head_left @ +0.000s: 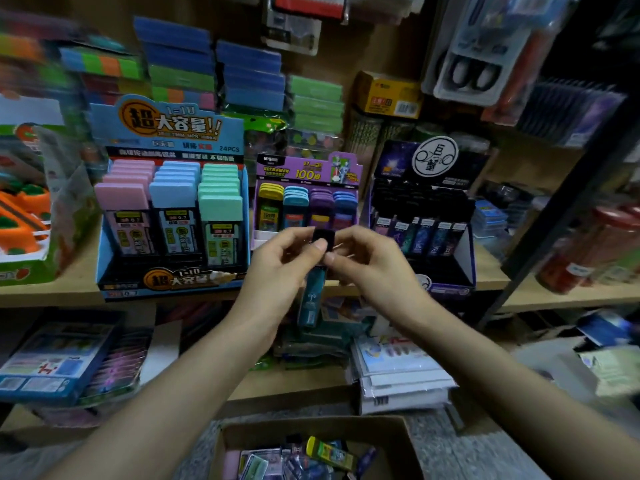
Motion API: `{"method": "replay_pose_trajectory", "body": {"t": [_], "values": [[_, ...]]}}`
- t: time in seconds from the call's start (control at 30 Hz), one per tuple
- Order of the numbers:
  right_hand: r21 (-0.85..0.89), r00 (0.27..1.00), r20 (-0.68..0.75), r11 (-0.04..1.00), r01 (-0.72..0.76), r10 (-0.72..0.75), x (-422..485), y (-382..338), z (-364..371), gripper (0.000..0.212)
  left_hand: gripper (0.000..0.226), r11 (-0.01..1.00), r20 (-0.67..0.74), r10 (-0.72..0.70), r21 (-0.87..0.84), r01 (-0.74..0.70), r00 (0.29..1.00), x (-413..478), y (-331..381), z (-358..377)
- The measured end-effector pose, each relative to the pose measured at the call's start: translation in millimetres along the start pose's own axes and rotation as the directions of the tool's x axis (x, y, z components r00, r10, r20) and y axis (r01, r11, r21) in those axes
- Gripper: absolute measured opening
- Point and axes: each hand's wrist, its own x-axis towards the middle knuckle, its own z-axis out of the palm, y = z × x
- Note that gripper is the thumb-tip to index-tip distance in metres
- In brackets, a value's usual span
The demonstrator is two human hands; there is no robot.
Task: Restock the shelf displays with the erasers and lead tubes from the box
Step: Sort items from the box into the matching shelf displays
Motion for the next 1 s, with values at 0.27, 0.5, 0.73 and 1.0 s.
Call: {"method": "replay_pose_trajectory", "body": {"t": [0.27, 0.5, 0.73, 1.0], "values": [[-0.279, 0.911, -0.395, 0.960, 0.002, -0.117, 16.6, 12.2, -118.9, 0.014, 0.050, 0.331, 0.318, 0.337, 0.841, -0.427, 0.886, 15.5, -17.6, 20.5], [-0.412, 0.922, -0.364, 0.911, -0.035, -0.129, 30.2, 47.3, -118.4, 0.022, 0.063, 0.226, 0.276, 0.150, 0.925, -0.305, 0.949, 28.4, -32.0, 21.0], [-0.346, 0.952, -0.298, 0.938, -0.033, -0.077, 38.9, 53.2, -123.5, 0.006, 0.059, 0.192, 0.325, 0.129, 0.919, -0.345, 0.937, 28.4, -34.9, 15.3], [-0.314, 0.958, -0.276, 0.949, -0.011, -0.080, 43.5, 58.5, -126.9, 0.013, 0.057, 0.186, 0.327, 0.138, 0.918, -0.349, 0.935, 30.5, -36.6, 15.4]]}}
